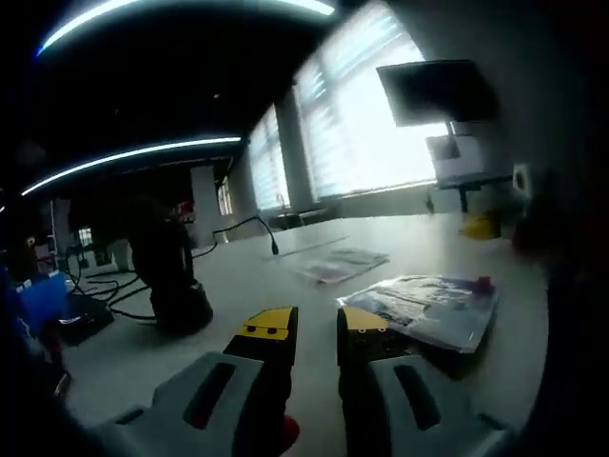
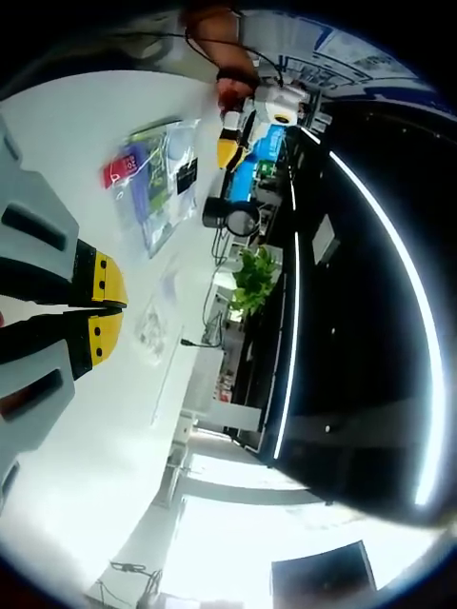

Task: Clip sheet goods on table flip sheet goods clip sheet goods scan sheet goods put sheet goods back to table

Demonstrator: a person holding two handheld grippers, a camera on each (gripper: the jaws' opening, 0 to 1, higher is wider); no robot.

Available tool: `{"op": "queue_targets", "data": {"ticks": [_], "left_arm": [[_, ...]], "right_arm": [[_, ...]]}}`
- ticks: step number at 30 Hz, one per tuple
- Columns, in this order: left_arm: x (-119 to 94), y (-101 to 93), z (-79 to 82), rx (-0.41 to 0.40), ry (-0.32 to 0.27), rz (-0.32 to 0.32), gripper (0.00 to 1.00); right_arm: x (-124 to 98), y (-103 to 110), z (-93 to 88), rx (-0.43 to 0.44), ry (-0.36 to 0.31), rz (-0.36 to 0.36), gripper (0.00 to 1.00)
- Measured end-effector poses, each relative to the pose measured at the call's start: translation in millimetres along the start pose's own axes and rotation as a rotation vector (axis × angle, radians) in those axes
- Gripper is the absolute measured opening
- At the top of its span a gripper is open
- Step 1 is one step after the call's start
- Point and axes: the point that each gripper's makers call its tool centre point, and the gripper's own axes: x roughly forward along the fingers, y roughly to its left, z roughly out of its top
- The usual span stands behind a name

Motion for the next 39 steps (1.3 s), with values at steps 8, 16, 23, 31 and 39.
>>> {"op": "queue_targets", "data": {"ticks": [8,16,23,31,39], "left_arm": [[6,-16.2,-3.4,-0.071,0.049,-0.033,0.11],[5,-24.8,-9.0,-0.104,0.078,-0.059,0.12],[8,-34.7,-9.1,-0.147,0.099,-0.092,0.14],[13,-44.0,-16.5,-0.211,0.144,-0.113,0.14],[15,-41.3,-16.5,-0.322,0.188,-0.135,0.14]], "right_arm": [[-1,-1,2.1,0.005,-0.014,0.002,0.0],[-1,1,2.3,-0.001,-0.013,0.005,0.0],[-1,2,2.8,-0.007,-0.017,0.009,0.0],[-2,3,3.5,-0.012,-0.022,0.013,0.0],[-1,4,3.2,-0.021,-0.019,0.014,0.0]]}}
